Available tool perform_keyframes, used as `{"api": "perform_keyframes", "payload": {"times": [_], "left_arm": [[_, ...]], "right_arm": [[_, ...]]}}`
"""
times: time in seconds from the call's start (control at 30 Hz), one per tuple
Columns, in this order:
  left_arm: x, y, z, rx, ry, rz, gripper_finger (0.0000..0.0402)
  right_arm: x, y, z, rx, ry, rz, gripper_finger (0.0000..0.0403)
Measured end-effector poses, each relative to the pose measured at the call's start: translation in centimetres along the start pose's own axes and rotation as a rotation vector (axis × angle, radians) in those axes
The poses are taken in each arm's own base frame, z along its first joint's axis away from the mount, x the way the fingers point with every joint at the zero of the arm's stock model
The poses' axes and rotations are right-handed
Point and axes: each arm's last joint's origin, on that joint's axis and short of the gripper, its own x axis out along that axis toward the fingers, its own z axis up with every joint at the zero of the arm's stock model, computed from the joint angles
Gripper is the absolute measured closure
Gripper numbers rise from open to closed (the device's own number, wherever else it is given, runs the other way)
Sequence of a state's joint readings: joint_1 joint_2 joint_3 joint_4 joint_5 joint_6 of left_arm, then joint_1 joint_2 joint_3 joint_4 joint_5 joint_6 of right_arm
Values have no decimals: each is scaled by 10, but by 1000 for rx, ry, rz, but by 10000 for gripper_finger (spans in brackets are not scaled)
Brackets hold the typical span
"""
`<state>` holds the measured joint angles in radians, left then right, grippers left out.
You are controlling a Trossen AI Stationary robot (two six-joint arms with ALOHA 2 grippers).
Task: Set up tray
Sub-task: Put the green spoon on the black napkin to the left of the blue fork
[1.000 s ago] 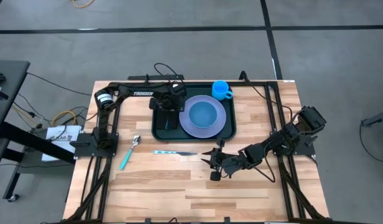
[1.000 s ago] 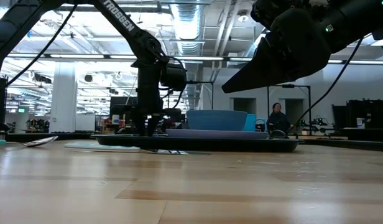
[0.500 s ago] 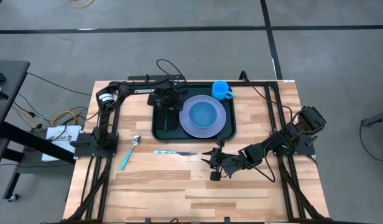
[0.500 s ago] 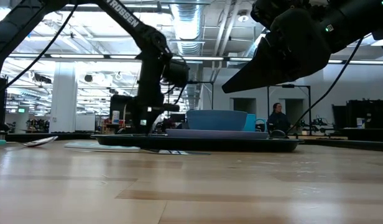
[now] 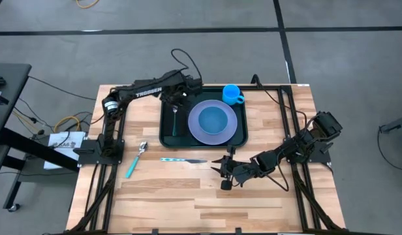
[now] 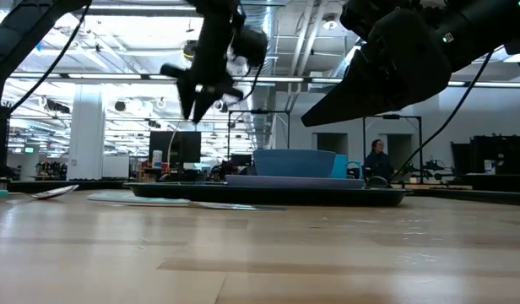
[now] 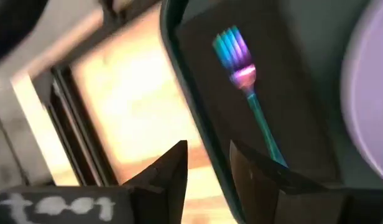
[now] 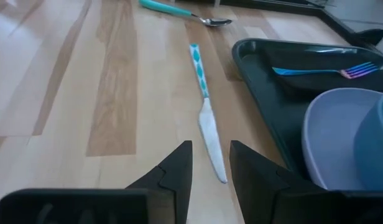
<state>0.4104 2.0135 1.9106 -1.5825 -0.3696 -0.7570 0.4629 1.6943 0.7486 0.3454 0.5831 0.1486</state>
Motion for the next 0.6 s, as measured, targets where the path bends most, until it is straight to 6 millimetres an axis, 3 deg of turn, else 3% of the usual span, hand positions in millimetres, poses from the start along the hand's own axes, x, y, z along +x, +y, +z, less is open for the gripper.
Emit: {"api": "perform_keyframes", "payload": {"times": [0.2,0.37,0.6], "left_arm": [[-65,1,-34,188,-192,-122,292],[-107,17,-75,287,-289,-235,292],[-150,39,-132,454,-372,-420,292]], "right_arm": [[0,1,0,1,2,21,303],[0,0,0,3,0,20,303],[4,-5,2,-23,-2,-1,303]]}}
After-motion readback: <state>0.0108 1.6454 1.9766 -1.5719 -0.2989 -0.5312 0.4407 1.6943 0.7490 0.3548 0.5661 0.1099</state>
